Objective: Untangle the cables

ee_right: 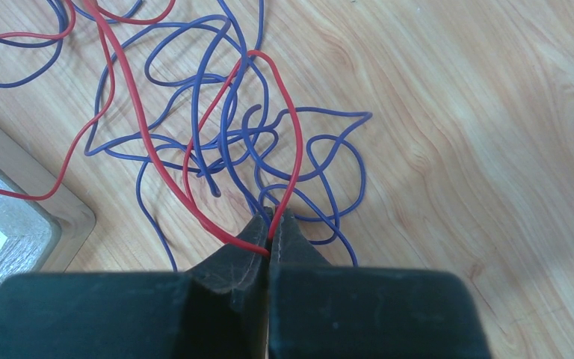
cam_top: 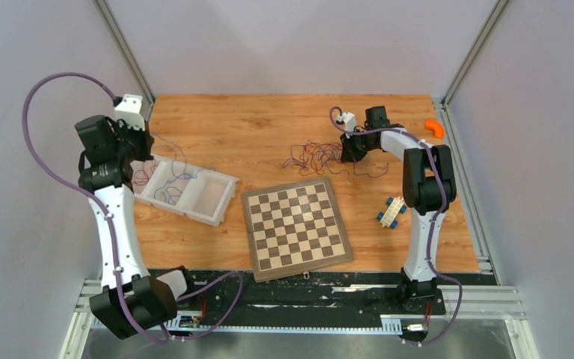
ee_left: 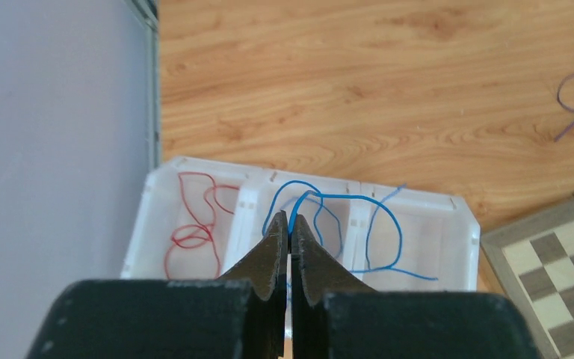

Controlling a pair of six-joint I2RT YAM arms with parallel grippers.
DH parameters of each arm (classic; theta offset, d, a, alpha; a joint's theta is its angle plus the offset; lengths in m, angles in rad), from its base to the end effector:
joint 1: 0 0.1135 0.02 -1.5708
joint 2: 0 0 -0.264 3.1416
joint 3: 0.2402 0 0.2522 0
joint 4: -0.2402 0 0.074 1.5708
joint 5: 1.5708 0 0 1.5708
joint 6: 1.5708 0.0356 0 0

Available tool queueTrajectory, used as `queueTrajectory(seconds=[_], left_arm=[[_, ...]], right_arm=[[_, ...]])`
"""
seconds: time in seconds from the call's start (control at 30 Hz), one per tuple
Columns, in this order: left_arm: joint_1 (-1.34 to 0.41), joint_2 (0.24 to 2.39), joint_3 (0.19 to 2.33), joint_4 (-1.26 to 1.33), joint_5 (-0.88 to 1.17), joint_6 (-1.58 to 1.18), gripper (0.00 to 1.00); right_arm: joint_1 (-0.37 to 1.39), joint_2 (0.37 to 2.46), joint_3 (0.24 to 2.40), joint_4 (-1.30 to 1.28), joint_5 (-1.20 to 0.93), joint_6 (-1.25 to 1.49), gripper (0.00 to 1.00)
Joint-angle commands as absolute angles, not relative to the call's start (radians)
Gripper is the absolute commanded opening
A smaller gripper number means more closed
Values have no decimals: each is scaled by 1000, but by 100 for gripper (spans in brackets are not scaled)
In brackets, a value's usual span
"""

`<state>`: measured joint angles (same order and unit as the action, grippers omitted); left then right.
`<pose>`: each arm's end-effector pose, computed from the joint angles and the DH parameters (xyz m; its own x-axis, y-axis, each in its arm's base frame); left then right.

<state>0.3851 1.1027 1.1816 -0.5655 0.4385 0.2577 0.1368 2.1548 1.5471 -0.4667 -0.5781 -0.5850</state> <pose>0.2228 0.0740 0.3785 -0.4171 0.0799 -0.9053 0.1179 0.9925 0.0333 0.4435 0.0807 0.1518 -0.5208 -0.5385 -0.6624 -0.7912 0.5959 0.1376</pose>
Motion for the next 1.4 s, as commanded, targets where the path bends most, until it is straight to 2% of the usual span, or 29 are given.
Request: queueTrajectory(seconds=[0.0, 0.23, 0.57, 0.87, 1.17, 1.37], left_arm=[[430, 1121, 1290, -553, 414, 220, 0], [463, 1129, 1281, -583, 393, 290, 0], [461, 1132, 1094, -582, 323, 330, 0], [462, 1145, 1193, -607, 369, 281, 0], [444, 1330, 1208, -630, 73, 146, 0], [388, 1374, 1138, -556, -121, 95, 0]], right_arm=[[143, 2106, 1571, -477, -604, -581, 0], [147, 2109, 1567, -482, -610, -579, 0], [148, 2103, 1554, -482, -608, -588, 0], [147, 2094, 1541, -483, -608, -587, 0], [147, 2089, 1537, -485, -603, -585, 0], [146, 2086, 1536, -484, -599, -581, 0]])
